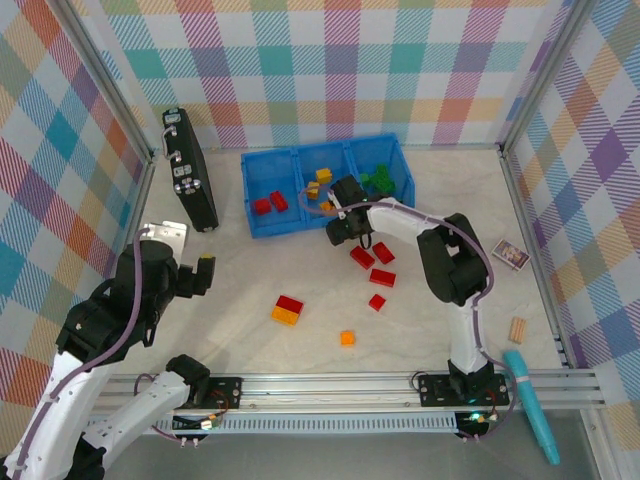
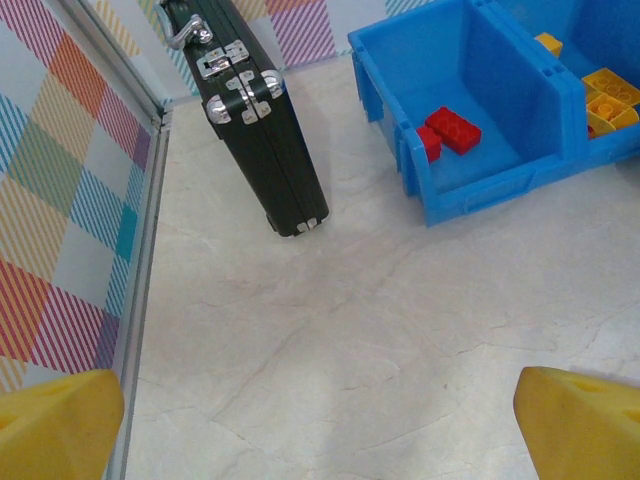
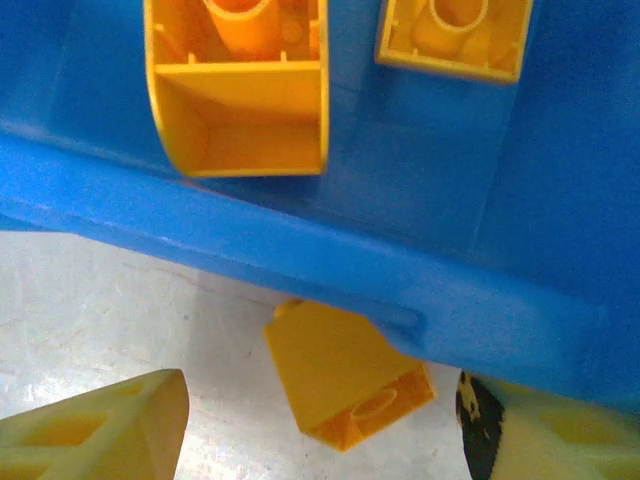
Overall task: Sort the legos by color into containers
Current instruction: Pick up the lego from the center of the table.
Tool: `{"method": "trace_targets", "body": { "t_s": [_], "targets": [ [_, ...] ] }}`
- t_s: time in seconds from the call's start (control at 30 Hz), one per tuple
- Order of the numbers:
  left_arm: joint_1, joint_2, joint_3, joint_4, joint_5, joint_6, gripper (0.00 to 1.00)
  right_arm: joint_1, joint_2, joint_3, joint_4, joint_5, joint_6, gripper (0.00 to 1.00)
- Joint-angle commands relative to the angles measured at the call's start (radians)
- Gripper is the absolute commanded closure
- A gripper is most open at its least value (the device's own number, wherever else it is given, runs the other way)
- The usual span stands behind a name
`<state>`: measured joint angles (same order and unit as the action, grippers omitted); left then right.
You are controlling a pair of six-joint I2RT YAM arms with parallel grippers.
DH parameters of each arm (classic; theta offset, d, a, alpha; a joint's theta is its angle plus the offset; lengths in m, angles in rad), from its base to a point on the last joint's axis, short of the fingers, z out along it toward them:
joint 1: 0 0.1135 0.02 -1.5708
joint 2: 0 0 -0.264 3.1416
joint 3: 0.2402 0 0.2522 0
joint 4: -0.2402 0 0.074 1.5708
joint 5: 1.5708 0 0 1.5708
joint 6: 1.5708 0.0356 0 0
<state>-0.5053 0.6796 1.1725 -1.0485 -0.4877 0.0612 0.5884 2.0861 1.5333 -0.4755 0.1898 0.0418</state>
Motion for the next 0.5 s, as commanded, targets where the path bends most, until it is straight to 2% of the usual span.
{"method": "trace_targets", "body": {
  "t_s": [0.0, 0.27, 0.47],
  "targets": [
    [0.008, 0.008, 0.009, -0.023, -0.001, 0.011, 0.00, -0.004, 0.037, 0.040, -0.006, 0.045, -0.037, 0.28],
    [0.008, 0.024, 0.015, -0.028, -0.003, 0.008, 0.00, -0.019, 0.078, 0.063, 0.003, 0.048, -0.053, 0.28],
    [0.008, 0.042, 0.015, -0.020, 0.003, 0.006, 0.00, -0.021, 0.109, 0.082, 0.009, 0.039, -0.057, 0.37]
  ]
}}
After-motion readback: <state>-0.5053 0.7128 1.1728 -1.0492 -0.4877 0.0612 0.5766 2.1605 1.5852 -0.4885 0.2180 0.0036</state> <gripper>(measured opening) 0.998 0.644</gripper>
